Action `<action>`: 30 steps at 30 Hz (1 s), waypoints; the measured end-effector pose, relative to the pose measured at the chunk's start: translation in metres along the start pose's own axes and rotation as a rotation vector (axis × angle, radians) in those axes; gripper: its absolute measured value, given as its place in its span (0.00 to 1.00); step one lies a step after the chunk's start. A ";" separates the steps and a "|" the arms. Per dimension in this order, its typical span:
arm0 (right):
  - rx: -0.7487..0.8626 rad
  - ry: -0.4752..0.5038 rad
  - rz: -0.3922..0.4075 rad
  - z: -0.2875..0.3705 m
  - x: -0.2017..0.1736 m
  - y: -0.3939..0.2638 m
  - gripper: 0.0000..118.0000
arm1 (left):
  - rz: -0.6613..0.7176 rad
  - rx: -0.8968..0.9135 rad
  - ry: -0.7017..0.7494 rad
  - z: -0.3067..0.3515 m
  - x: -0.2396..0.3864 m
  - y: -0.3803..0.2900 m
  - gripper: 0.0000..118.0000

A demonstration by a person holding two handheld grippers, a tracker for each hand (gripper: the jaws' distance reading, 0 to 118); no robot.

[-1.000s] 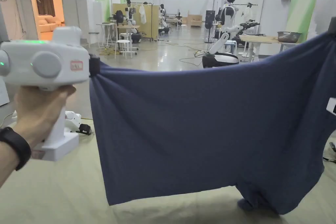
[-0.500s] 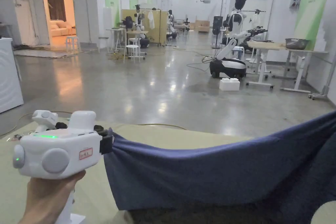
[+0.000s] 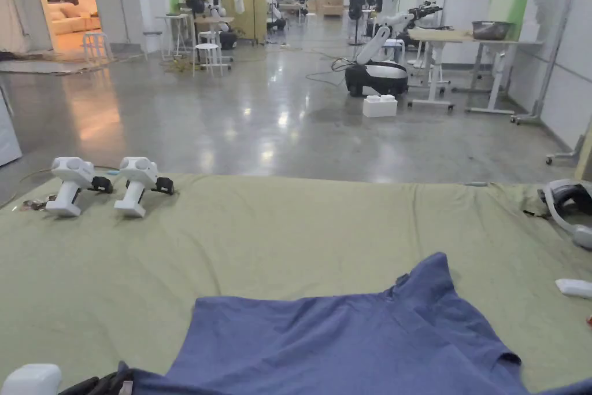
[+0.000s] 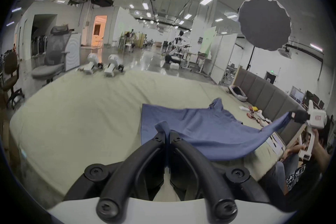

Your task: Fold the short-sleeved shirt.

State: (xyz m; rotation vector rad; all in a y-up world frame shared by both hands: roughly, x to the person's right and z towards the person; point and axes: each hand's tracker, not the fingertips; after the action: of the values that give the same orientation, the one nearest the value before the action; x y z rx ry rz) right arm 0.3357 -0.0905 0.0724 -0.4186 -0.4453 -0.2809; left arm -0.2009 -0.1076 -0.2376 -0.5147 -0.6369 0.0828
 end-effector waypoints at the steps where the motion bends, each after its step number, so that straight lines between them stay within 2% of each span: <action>1: -0.032 0.013 -0.038 0.003 0.002 -0.018 0.03 | 0.030 -0.009 0.006 0.006 -0.004 -0.015 0.05; 4: -0.139 0.023 -0.106 0.005 0.010 -0.063 0.03 | 0.058 -0.094 0.059 0.010 -0.015 -0.049 0.05; 7: -0.241 -0.009 -0.091 -0.004 0.012 -0.096 0.03 | 0.056 -0.159 0.053 0.006 -0.024 -0.078 0.05; 9: -0.335 0.002 -0.139 -0.016 0.023 -0.113 0.03 | 0.063 -0.191 0.050 0.002 -0.025 -0.092 0.05; 12: -0.403 -0.040 -0.175 -0.032 0.030 -0.127 0.03 | 0.113 -0.249 0.060 -0.008 -0.028 -0.110 0.06; 13: -0.414 -0.033 -0.191 -0.034 0.033 -0.131 0.03 | 0.129 -0.269 0.073 -0.012 -0.030 -0.114 0.12; 14: -0.428 -0.019 -0.201 -0.037 0.038 -0.133 0.05 | 0.147 -0.288 0.078 -0.015 -0.034 -0.116 0.38; 15: -0.452 -0.017 -0.213 -0.041 0.042 -0.135 0.15 | 0.158 -0.305 0.080 -0.018 -0.037 -0.119 0.65; 16: -0.480 -0.016 -0.237 -0.045 0.047 -0.137 0.34 | 0.165 -0.331 0.085 -0.021 -0.040 -0.121 0.79; 17: -0.499 -0.024 -0.251 -0.043 0.047 -0.139 0.73 | 0.163 -0.329 0.078 -0.020 -0.042 -0.123 0.79; 18: -0.512 -0.024 -0.270 -0.044 0.052 -0.142 0.91 | 0.156 -0.316 0.088 -0.015 -0.042 -0.122 0.79; 19: -0.509 -0.023 -0.281 -0.042 0.056 -0.142 0.94 | 0.130 -0.316 0.114 -0.011 -0.042 -0.120 0.79; 21: -0.446 -0.019 -0.295 -0.027 0.056 -0.139 0.93 | 0.070 -0.285 0.158 0.002 -0.036 -0.111 0.79; 24: -0.365 -0.007 -0.267 -0.010 0.053 -0.125 0.93 | 0.033 -0.256 0.221 0.024 -0.019 -0.089 0.79; 27: -0.248 0.032 -0.227 0.012 0.030 -0.104 0.93 | 0.003 -0.084 0.181 0.059 0.009 -0.062 0.79; 30: -0.055 0.082 -0.160 0.040 -0.006 -0.081 0.93 | -0.035 0.094 0.161 0.094 0.046 -0.036 0.79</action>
State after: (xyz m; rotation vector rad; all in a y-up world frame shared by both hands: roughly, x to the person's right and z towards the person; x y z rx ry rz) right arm 0.2879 -0.1424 0.1282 -0.4242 -0.3918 -0.4647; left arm -0.2218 -0.0878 -0.1303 -0.4144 -0.4822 0.0380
